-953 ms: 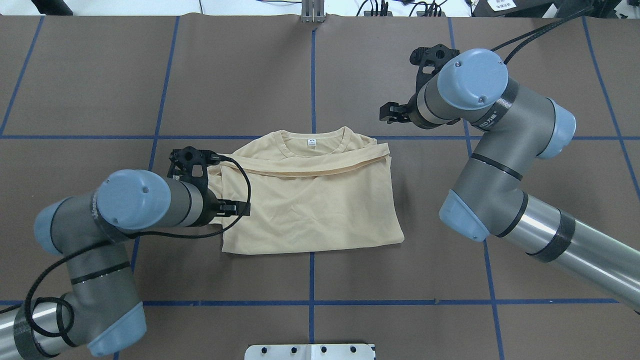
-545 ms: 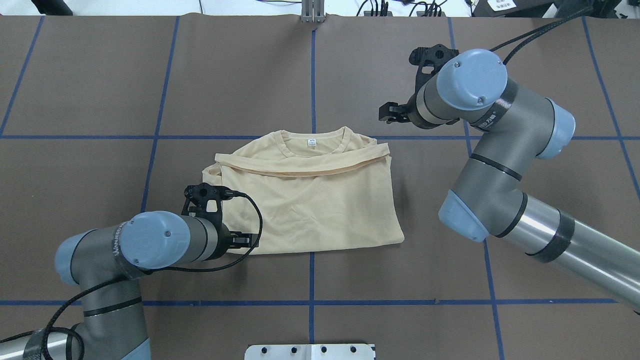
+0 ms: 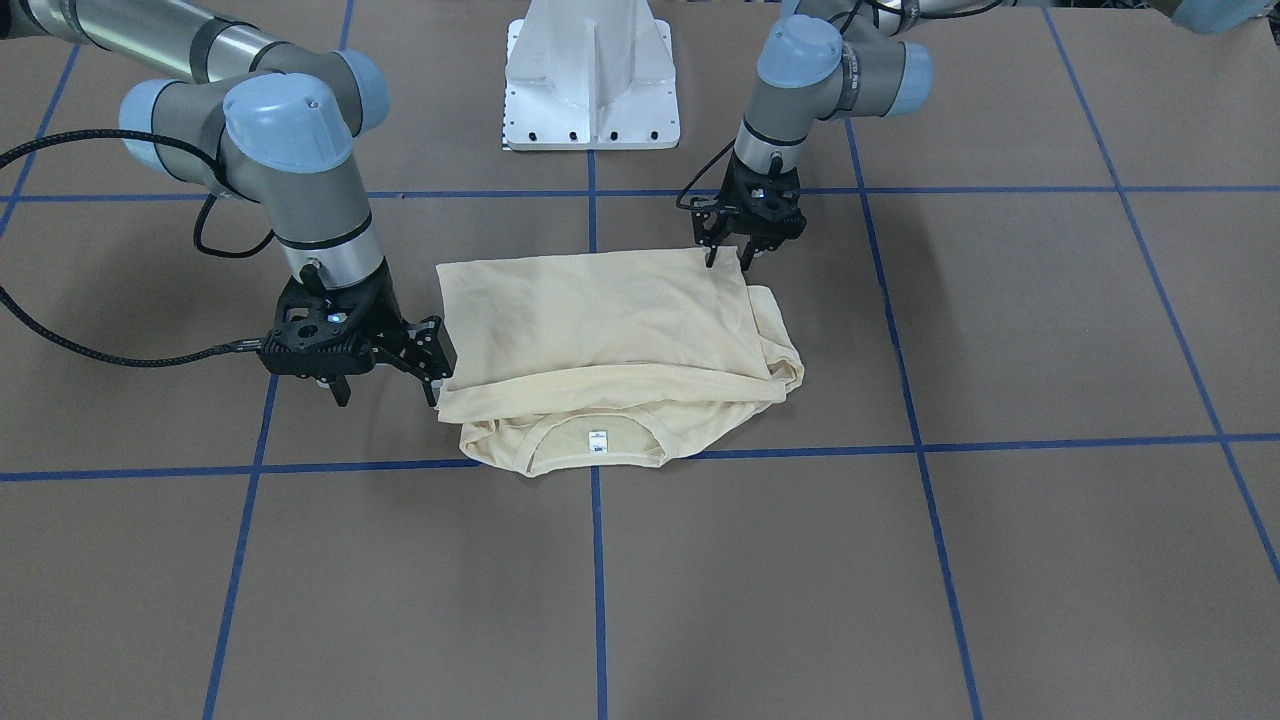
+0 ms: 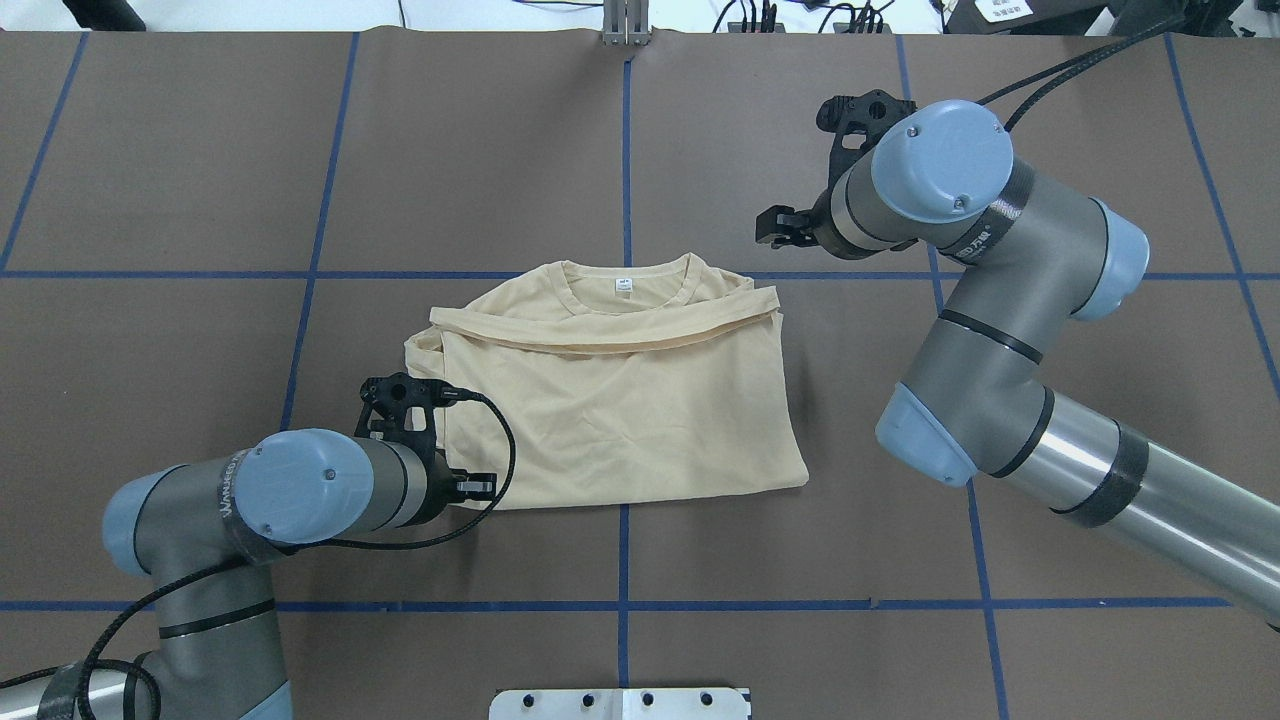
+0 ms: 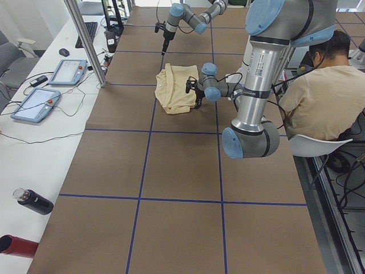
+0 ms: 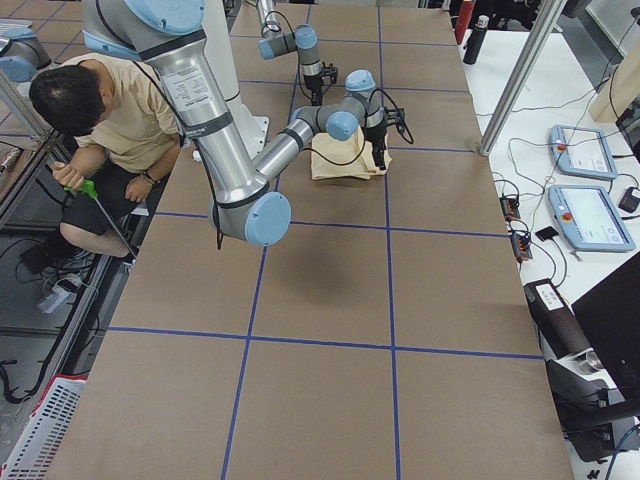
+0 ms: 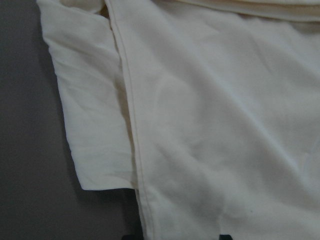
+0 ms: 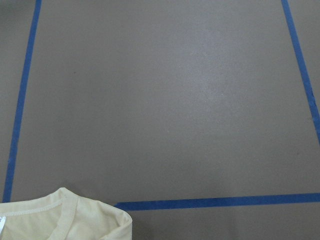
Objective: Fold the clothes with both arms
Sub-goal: 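Lower the left gripper to the shirt side edge nearest it and grasp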
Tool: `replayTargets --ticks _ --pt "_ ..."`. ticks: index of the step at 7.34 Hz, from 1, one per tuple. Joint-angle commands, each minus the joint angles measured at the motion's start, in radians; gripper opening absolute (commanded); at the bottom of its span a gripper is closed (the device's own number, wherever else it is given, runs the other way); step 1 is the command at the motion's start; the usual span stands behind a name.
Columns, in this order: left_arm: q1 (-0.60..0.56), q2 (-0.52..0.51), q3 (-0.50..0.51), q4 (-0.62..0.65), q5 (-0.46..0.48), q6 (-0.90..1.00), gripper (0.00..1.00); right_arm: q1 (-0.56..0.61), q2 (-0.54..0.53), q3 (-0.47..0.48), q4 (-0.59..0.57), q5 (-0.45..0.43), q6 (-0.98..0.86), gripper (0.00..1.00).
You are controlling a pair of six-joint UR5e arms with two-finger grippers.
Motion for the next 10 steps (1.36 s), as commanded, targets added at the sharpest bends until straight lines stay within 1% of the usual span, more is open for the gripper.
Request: replayTargets --ticks 1,2,3,5,7,9,10 --pt "0.0 0.001 -0.008 0.0 -0.001 -0.002 0.32 -0.001 -0.001 0.0 0.0 -0.003 0.0 1.0" --pt "0.003 -0.001 -0.009 0.0 0.0 -0.004 0.18 -0.003 -0.001 0.0 0.0 -0.004 0.0 1.0" --pt "0.006 -0.001 -0.012 0.002 0.0 -0.005 0.02 -0.003 -0.001 0.0 0.0 -0.004 0.0 1.0" --pt "0.005 0.015 -0.029 0.008 0.002 -0.004 0.0 -0.003 -0.001 0.0 0.0 -0.004 0.0 1.0" --pt "-0.018 0.067 -0.057 0.012 0.002 0.013 0.0 -0.004 -0.001 -0.003 0.0 -0.006 0.0 1.0" --pt "-0.13 0.062 -0.033 0.015 0.002 0.135 0.0 -0.006 0.001 -0.006 0.0 -0.006 0.0 1.0" --pt "-0.191 0.052 0.01 0.015 0.002 0.206 0.0 -0.009 0.001 -0.004 0.002 -0.006 0.002 1.0"
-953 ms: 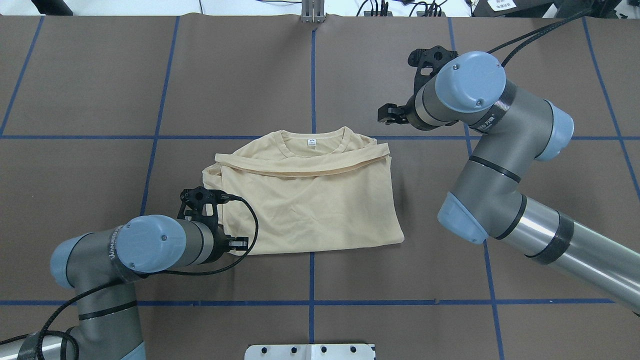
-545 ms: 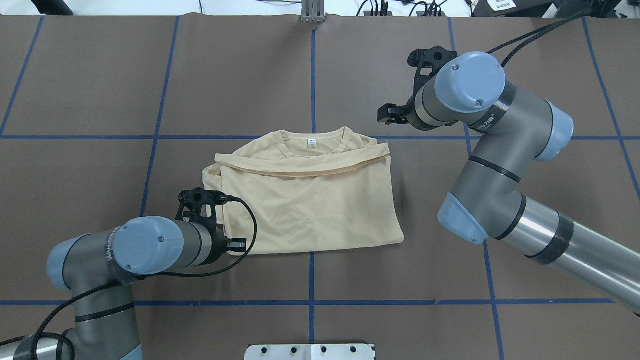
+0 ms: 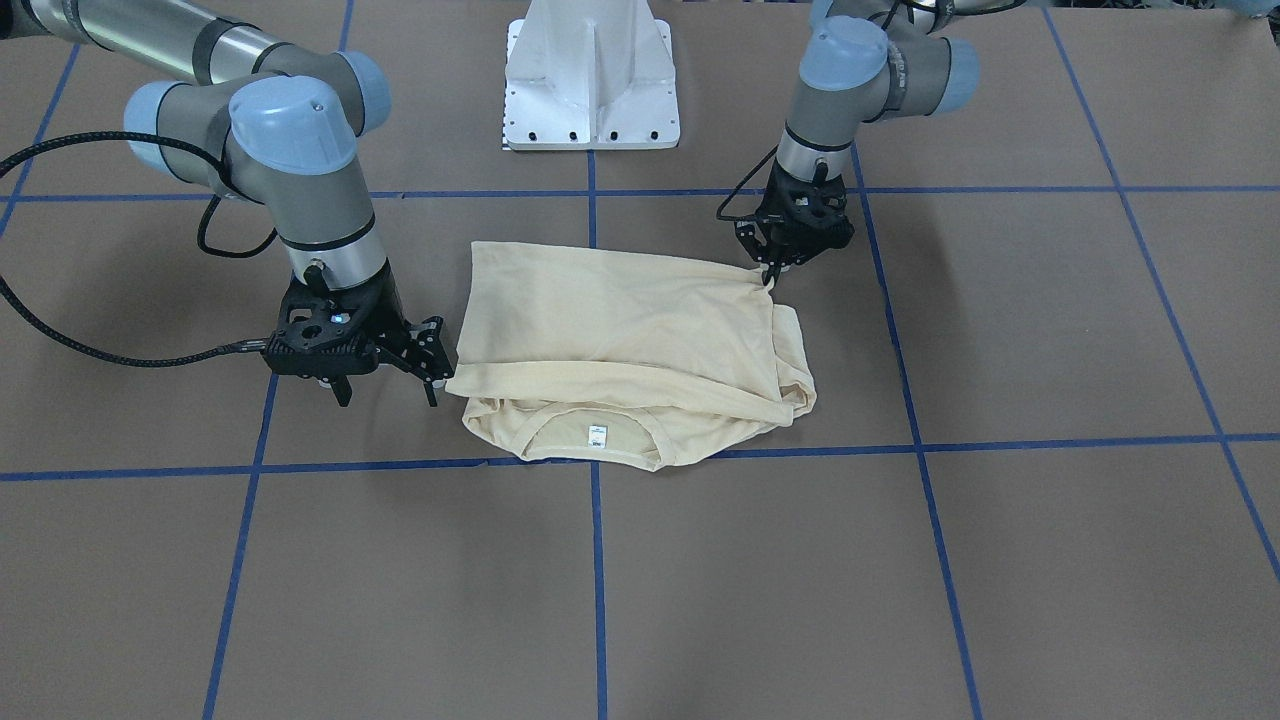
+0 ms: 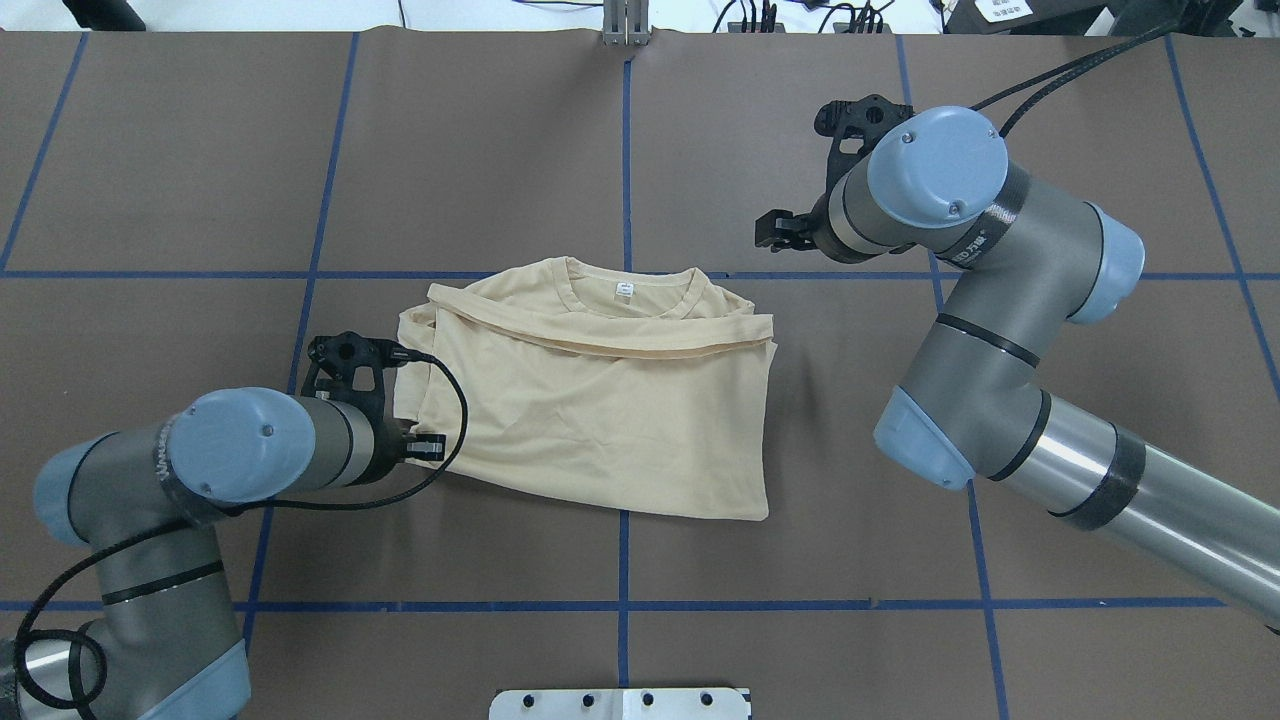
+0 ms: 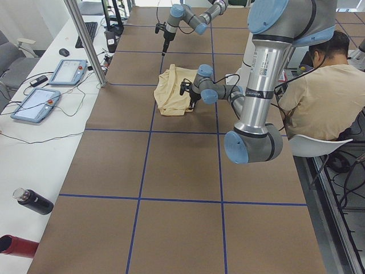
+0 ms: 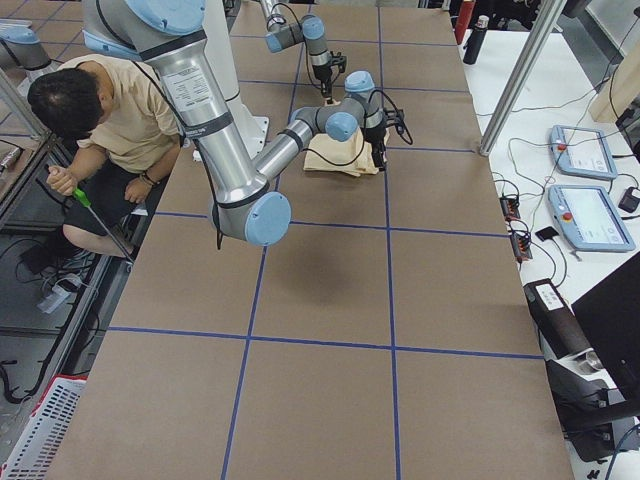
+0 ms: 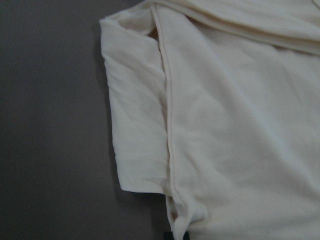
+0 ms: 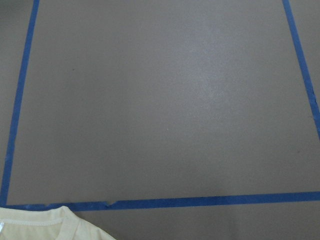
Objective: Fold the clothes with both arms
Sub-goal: 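Fold the gripped side edge across the shirt with the left gripper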
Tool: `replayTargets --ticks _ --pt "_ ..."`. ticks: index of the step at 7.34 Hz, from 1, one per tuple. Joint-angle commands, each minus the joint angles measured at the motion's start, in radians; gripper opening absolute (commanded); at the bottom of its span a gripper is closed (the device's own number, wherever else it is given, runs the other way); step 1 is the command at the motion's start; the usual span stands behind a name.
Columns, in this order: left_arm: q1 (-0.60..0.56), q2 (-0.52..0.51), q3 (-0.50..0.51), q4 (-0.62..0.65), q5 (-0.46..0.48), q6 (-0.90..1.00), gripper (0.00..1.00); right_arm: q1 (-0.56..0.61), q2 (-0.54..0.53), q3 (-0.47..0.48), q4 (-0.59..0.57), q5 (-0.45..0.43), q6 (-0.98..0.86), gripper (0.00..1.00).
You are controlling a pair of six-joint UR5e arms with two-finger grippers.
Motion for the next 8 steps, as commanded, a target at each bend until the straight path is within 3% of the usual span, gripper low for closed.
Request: replayTargets --ticks 1,3,6,7,8 --pt "-0.154 -0.076 0.111 0.001 0.0 0.158 0.0 -0.007 0.001 0.002 0.001 -0.002 0.007 1.0" --pt "-0.272 -0.283 0.374 -0.01 -0.002 0.251 0.0 -0.013 0.002 0.003 0.001 -0.009 0.015 1.0" --pt "-0.343 -0.572 0.739 -0.073 0.018 0.324 0.0 -0.022 0.007 0.003 0.001 -0.018 0.015 1.0" --pt "-0.351 -0.603 0.793 -0.126 0.018 0.346 0.0 -0.024 0.007 0.003 0.001 -0.022 0.017 1.0" --pt "-0.382 -0.596 0.797 -0.151 0.016 0.446 0.87 -0.024 0.008 0.014 0.003 -0.022 0.021 1.0"
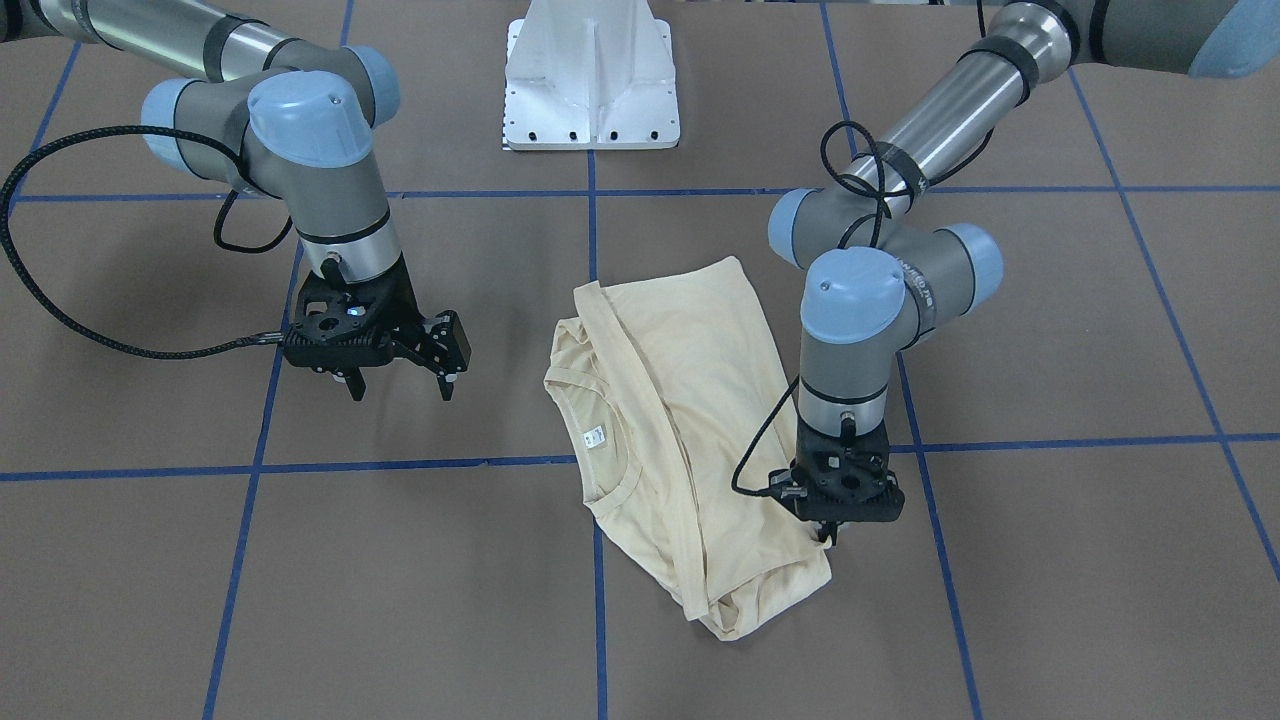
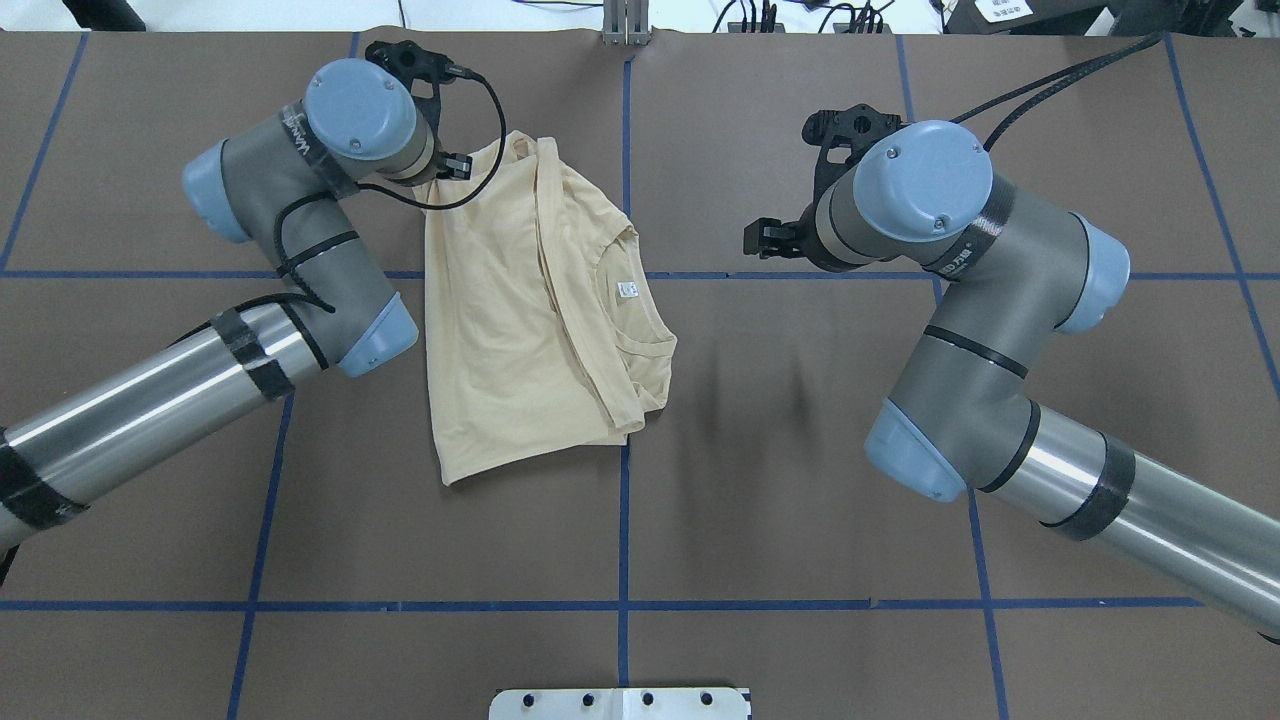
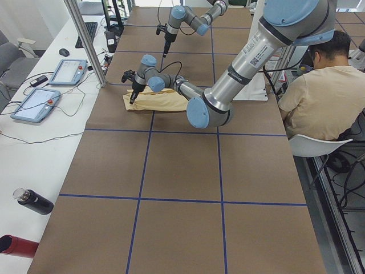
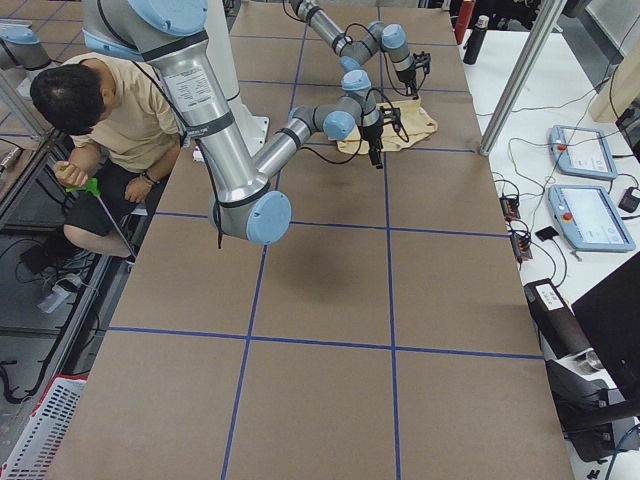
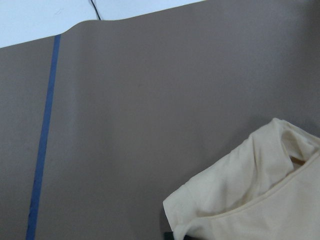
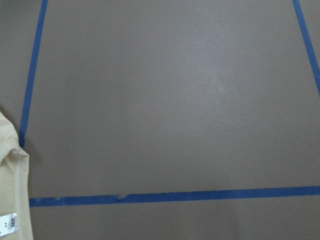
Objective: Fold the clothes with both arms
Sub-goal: 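Fold the gripped side edge across the shirt with the left gripper, then release the shirt and raise the left gripper while the right gripper approaches the shirt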
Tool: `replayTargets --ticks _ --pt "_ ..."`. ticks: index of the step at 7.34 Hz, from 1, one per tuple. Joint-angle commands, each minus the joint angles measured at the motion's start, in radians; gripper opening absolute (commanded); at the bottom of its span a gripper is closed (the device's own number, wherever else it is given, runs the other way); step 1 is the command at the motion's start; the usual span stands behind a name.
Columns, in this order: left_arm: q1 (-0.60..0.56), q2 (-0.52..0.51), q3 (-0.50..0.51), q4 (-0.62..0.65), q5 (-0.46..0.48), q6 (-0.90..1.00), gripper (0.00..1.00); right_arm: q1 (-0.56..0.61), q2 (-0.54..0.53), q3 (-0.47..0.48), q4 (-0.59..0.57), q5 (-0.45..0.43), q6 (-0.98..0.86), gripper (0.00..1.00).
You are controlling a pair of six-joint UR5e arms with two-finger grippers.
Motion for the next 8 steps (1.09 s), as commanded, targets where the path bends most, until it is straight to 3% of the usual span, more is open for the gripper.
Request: replayTargets --ticks 1,2,3,4,6,7,8 --pt "-0.058 0.002 0.027 -0.064 -0.002 0.176 1.0 -0.006 0.004 0.014 0.001 -0.001 0.007 1.0" --pt "-0.085 0.049 -0.031 -0.084 -0.018 0.239 1.0 -0.026 0.021 0.011 0.001 -0.001 0.066 1.0" --pt "-0.092 0.095 -0.124 -0.072 -0.107 0.275 1.0 -0.059 0.064 -0.004 -0.003 -0.012 0.122 1.0" --pt "-0.09 0.165 -0.231 -0.072 -0.135 0.272 1.0 -0.107 0.104 -0.03 -0.006 -0.07 0.198 1.0" --pt "-0.09 0.203 -0.303 -0.07 -0.14 0.268 1.0 -0.208 0.234 -0.191 -0.005 -0.205 0.344 0.98" --pt "-0.089 0.204 -0.303 -0.072 -0.138 0.253 1.0 -0.234 0.269 -0.264 -0.003 -0.263 0.352 0.92" --pt "-0.085 0.207 -0.303 -0.072 -0.138 0.21 1.0 -0.242 0.273 -0.277 -0.005 -0.27 0.345 0.76"
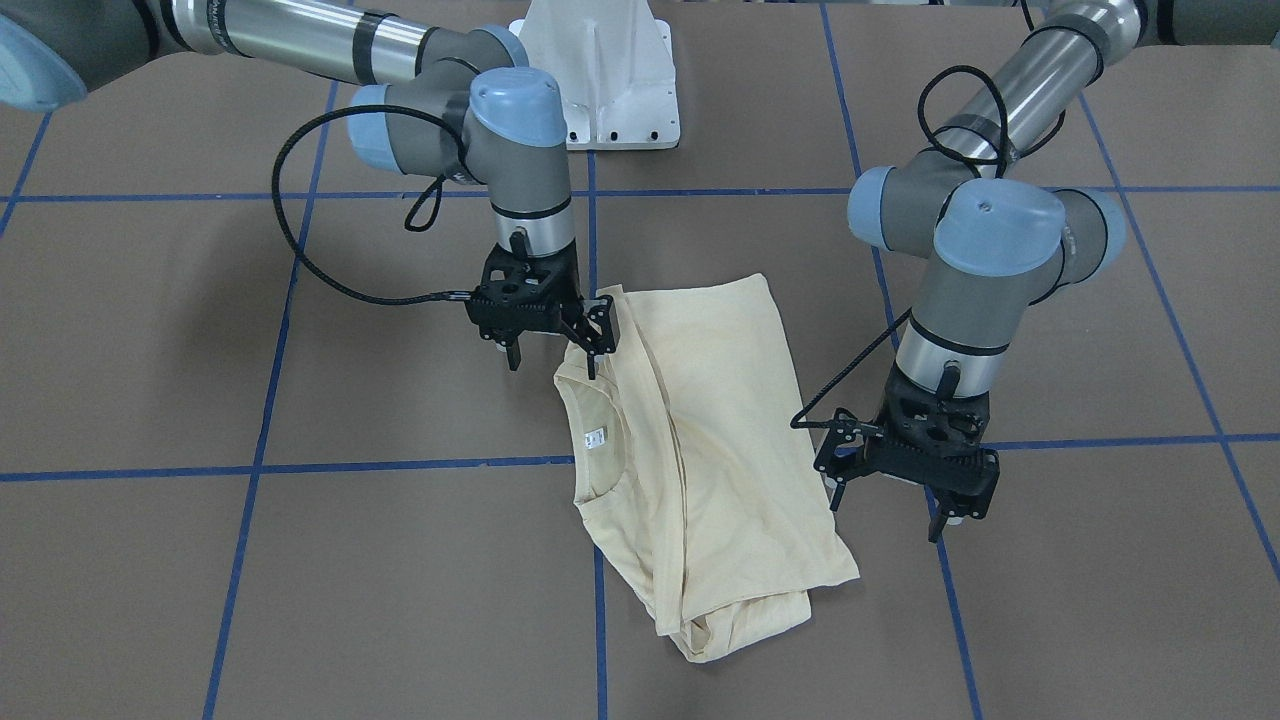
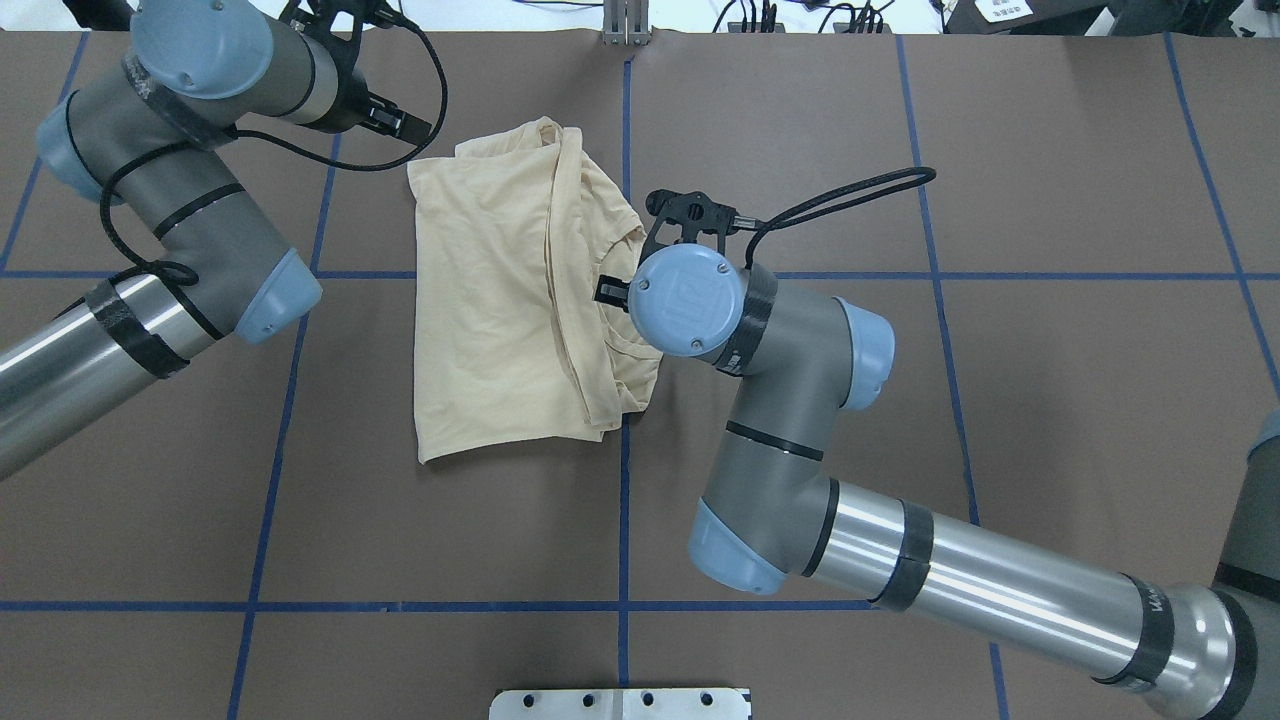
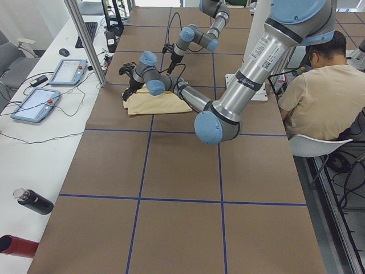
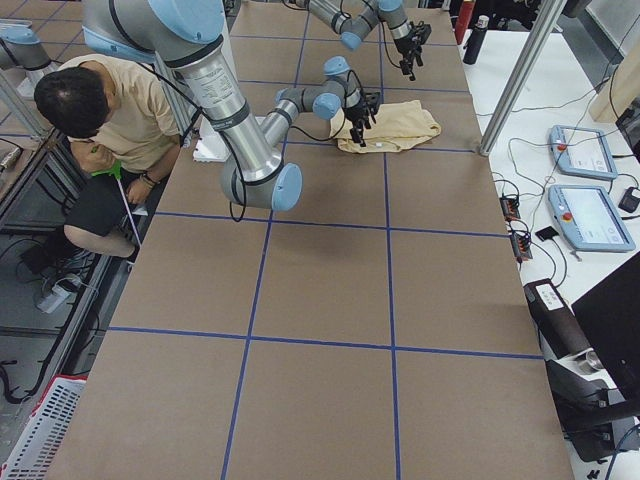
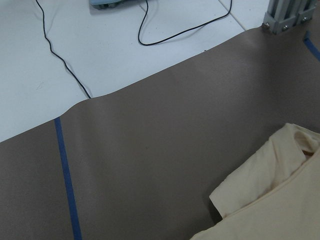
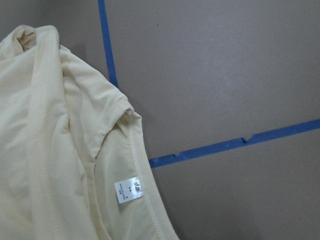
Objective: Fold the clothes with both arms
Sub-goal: 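Release the shirt and raise the left gripper while the right gripper approaches the shirt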
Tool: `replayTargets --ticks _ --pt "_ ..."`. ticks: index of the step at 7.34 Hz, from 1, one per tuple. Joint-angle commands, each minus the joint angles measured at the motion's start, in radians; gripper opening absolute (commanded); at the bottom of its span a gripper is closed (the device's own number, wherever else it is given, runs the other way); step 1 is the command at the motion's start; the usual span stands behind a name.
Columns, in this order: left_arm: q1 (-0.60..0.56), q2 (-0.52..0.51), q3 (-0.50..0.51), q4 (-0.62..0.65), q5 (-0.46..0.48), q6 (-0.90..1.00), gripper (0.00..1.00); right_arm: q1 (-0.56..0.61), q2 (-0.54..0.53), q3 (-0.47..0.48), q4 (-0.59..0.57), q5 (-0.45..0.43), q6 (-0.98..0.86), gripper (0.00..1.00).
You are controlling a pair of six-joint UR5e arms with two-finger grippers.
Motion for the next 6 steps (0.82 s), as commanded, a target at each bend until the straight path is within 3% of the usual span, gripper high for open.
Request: replayTargets --ticks 1,5,6 --pt "0.006 0.01 -0.007 -0.001 -0.001 -0.04 1.0 -0.031 0.02 -0.05 -0.003 -0.036 0.005 0.66" --pt "0.009 0.024 -0.009 -0.005 0.001 -0.046 1.0 -0.062 -0.01 -0.052 -0.007 -0.058 -0.002 0.54" --pt "0.009 0.029 -0.013 -0.008 0.003 -0.046 1.0 -0.062 0.0 -0.05 -0.008 -0.058 -0.002 0.36"
